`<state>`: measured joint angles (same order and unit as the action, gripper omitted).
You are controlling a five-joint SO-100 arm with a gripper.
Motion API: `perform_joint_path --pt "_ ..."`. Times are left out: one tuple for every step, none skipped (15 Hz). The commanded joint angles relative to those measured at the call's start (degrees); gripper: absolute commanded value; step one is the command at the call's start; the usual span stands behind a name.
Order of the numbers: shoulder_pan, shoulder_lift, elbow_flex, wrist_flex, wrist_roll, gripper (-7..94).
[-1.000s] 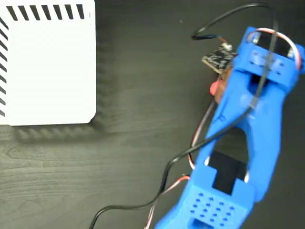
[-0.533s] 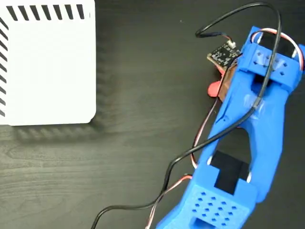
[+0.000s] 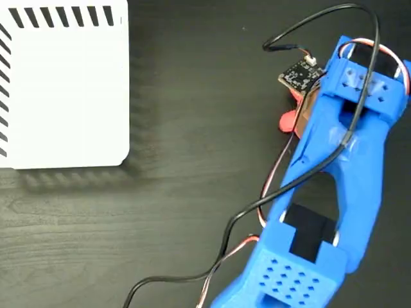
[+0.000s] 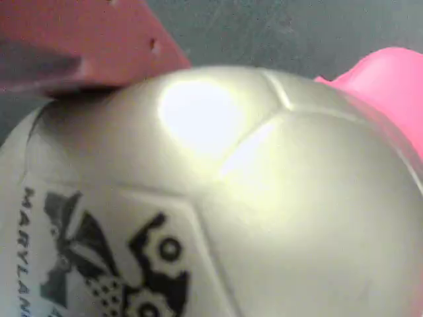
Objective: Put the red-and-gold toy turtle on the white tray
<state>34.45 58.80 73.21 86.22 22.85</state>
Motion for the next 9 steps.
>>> perform_joint_path --pt "0.97 10.72 -8.70 6.77 -0.62 0" --pt "0.88 12.04 -10.28 8.00 -0.79 0" --pt "0.88 13.27 -10.72 8.17 -0.97 0" --pt "0.88 14.68 -10.81 8.26 -1.14 0" --pt "0.88 16.00 -10.81 8.88 -1.49 0" --pt "0.79 16.79 -11.16 9.76 -1.67 0" --pt "0.70 17.23 -11.25 9.93 -1.58 0" --pt "0.53 17.31 -11.16 9.93 -1.58 0" --pt "0.35 17.58 -10.90 9.67 -1.76 0"
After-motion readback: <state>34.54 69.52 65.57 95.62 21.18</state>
